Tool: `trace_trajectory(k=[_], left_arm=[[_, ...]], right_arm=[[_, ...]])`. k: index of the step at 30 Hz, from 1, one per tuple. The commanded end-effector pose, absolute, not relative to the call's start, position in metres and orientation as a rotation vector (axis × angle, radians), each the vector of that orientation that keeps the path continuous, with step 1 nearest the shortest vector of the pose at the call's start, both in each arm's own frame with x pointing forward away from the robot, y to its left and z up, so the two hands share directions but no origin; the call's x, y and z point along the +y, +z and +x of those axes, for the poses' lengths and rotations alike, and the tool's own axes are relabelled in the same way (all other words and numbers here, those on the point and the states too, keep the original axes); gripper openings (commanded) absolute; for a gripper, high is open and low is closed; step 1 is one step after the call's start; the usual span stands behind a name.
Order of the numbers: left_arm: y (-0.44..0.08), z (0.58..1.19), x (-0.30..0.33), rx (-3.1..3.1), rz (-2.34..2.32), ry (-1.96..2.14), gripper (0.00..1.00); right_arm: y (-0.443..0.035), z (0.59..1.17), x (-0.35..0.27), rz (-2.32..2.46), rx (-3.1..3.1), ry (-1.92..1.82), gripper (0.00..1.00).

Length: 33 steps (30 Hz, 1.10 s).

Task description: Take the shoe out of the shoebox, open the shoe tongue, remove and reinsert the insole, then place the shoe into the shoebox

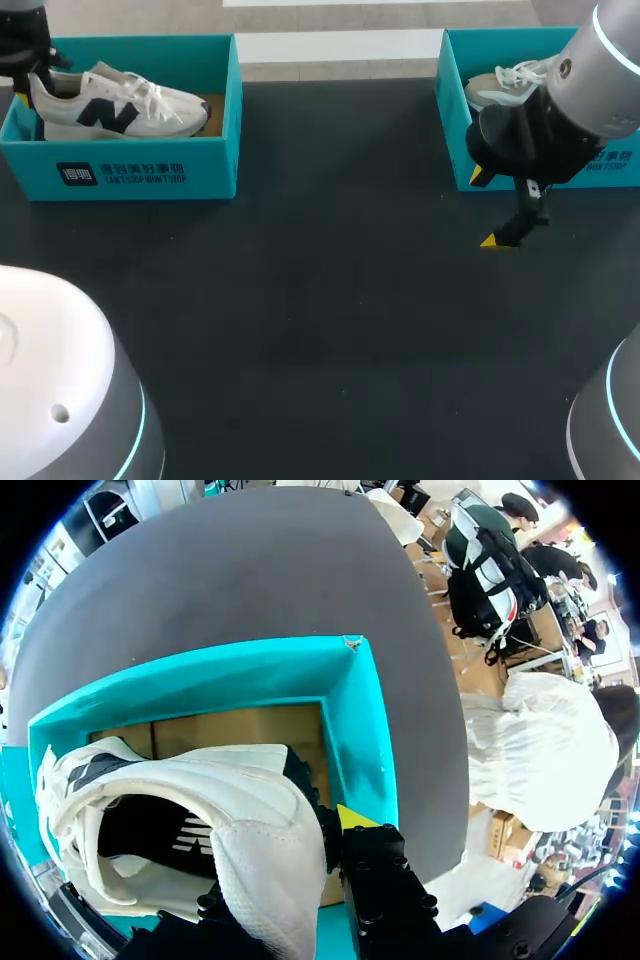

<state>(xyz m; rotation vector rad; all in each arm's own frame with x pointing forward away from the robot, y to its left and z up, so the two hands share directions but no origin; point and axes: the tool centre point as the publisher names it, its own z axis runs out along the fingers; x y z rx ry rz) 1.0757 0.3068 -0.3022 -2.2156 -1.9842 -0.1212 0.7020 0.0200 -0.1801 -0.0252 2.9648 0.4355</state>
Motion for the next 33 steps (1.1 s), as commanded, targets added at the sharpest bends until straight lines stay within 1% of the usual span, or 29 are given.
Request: trace_trajectory(k=[1, 10, 33], left_arm=[[-0.311, 1.061, 0.302, -1.986, -2.229, -0.190, 0.00], [-0.334, 1.043, 0.298, -1.998, -2.216, -0.189, 0.00], [-0.378, 1.037, 0.303, -2.035, -2.127, -0.138, 0.00]], right_arm=[[-0.181, 0.704, 0.022, -0.024, 2.968, 0.431, 1.00], [-0.181, 0.704, 0.022, -0.024, 2.968, 0.431, 1.00], [-0.181, 0.704, 0.022, -0.024, 2.968, 0.431, 1.00]])
